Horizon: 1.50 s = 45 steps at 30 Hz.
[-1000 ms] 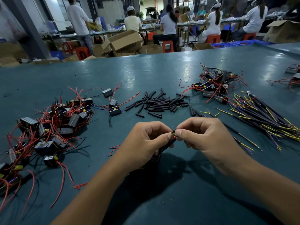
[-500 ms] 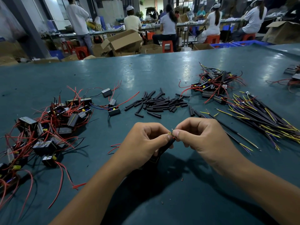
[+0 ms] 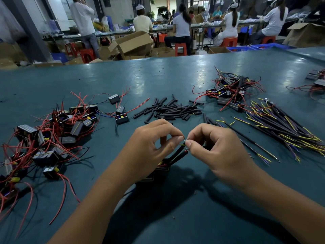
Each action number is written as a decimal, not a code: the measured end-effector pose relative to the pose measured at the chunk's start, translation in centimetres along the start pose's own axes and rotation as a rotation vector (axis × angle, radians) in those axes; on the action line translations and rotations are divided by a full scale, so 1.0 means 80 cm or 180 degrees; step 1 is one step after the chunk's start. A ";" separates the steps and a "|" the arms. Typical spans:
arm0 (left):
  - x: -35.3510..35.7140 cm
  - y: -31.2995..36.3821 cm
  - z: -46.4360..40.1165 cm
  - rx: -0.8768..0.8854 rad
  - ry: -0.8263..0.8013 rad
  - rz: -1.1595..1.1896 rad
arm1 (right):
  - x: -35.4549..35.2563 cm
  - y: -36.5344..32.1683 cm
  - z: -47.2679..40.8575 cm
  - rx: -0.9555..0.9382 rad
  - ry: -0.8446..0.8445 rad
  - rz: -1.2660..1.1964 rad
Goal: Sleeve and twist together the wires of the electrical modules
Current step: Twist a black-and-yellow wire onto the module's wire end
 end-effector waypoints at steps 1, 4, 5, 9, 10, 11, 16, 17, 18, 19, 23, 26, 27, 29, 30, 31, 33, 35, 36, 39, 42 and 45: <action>-0.001 0.001 0.000 0.0016 -0.0031 -0.0036 | 0.000 -0.002 0.000 -0.0031 -0.0023 0.0024; -0.004 0.003 0.000 -0.0035 -0.0177 0.0056 | 0.000 -0.009 -0.001 -0.0133 -0.0105 0.0094; -0.005 0.003 0.000 -0.0087 -0.0228 0.0117 | -0.001 -0.011 -0.001 -0.0148 -0.0126 0.0098; -0.007 -0.003 -0.003 -0.0355 -0.0251 0.0227 | -0.002 -0.012 -0.002 -0.0150 -0.0139 0.0063; -0.001 -0.008 -0.001 -0.0551 -0.0442 0.0367 | -0.002 -0.012 -0.002 -0.0140 -0.0131 0.0051; 0.008 -0.014 0.002 -0.0754 -0.0735 0.0551 | -0.002 -0.010 -0.002 -0.0114 -0.0123 0.0035; 0.012 -0.029 0.009 -0.1073 -0.0978 0.1280 | 0.001 -0.001 -0.001 0.0058 -0.0154 -0.0113; 0.013 -0.030 0.009 -0.1057 -0.0998 0.1275 | 0.000 -0.001 -0.001 0.0056 -0.0154 -0.0111; 0.016 -0.031 0.010 -0.1066 -0.1078 0.1260 | 0.000 -0.001 -0.001 0.0056 -0.0148 -0.0101; 0.021 -0.032 0.012 -0.1095 -0.1174 0.1259 | 0.000 -0.001 -0.001 0.0065 -0.0135 -0.0092; 0.031 -0.038 0.015 -0.1222 -0.1284 0.1364 | -0.002 0.006 0.000 0.0175 -0.0047 -0.0155; 0.035 -0.045 0.017 -0.1391 -0.1359 0.1578 | -0.001 0.010 0.001 0.0242 -0.0037 -0.0245; 0.037 -0.046 0.019 -0.1434 -0.1395 0.1650 | 0.000 0.010 0.001 0.0245 -0.0045 -0.0249; 0.040 -0.047 0.019 -0.1503 -0.1438 0.1820 | 0.000 0.012 0.002 0.0250 -0.0061 -0.0256; 0.041 -0.048 0.018 -0.1535 -0.1446 0.1888 | 0.000 0.013 0.002 0.0253 -0.0065 -0.0261; 0.042 -0.049 0.018 -0.1560 -0.1446 0.1921 | 0.000 0.013 0.002 0.0255 -0.0064 -0.0264; 0.043 -0.048 0.015 -0.1541 -0.1437 0.1910 | 0.000 0.015 0.002 0.0261 -0.0046 -0.0265; 0.044 -0.045 0.014 -0.1491 -0.1416 0.1933 | 0.001 0.016 0.002 0.0285 -0.0043 -0.0285; 0.044 -0.043 0.014 -0.1469 -0.1391 0.1969 | 0.002 0.016 0.002 0.0301 -0.0042 -0.0308; 0.045 -0.038 0.012 -0.1356 -0.1262 0.2036 | 0.003 0.017 0.003 0.0359 -0.0003 -0.0421; 0.046 -0.037 0.008 -0.1285 -0.1127 0.1949 | 0.004 0.019 0.002 0.0422 -0.0016 -0.0613; 0.046 -0.037 0.008 -0.1257 -0.1045 0.1941 | 0.006 0.019 0.004 0.0471 -0.0050 -0.0790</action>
Point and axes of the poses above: each hand's wrist, its own z-axis away from the middle knuckle, its own x-axis out of the palm, y = z × x, the point moved 8 cm from there along -z, towards the middle knuckle, and after that the axes turned 9 degrees about -x, right-handed, at the moved point
